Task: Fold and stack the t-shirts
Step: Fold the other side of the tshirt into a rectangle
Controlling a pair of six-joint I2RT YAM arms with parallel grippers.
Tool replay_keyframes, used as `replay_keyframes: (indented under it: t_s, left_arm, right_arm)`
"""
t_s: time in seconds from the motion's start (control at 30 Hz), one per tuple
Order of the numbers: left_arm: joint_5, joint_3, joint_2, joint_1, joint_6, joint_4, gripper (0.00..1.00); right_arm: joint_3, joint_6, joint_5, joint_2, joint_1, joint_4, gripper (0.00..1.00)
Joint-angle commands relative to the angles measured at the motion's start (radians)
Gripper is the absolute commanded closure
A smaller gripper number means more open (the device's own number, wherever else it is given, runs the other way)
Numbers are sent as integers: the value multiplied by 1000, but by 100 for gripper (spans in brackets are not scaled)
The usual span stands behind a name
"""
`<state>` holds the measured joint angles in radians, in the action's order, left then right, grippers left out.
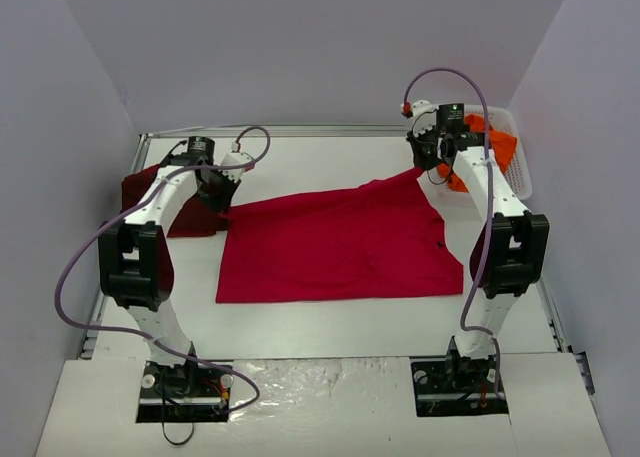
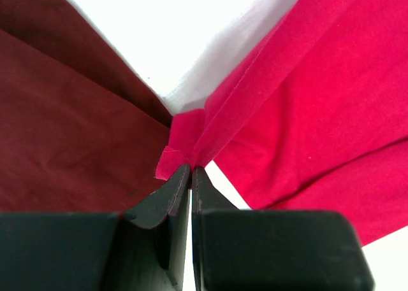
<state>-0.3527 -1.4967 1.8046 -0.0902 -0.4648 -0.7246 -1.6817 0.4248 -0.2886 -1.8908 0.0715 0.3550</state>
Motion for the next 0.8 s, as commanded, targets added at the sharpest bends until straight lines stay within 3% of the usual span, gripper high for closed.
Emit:
replay_keyframes:
  t_s: [0.0,0.77]
  left_arm:
    - [-17,7,-77,4,2,8,98]
    - [-45,108,-151,3,-5,-6,98]
  right_arm:
    - [25,19,5,88,-6,6,100]
    - [260,31,-4,263,-13,12,100]
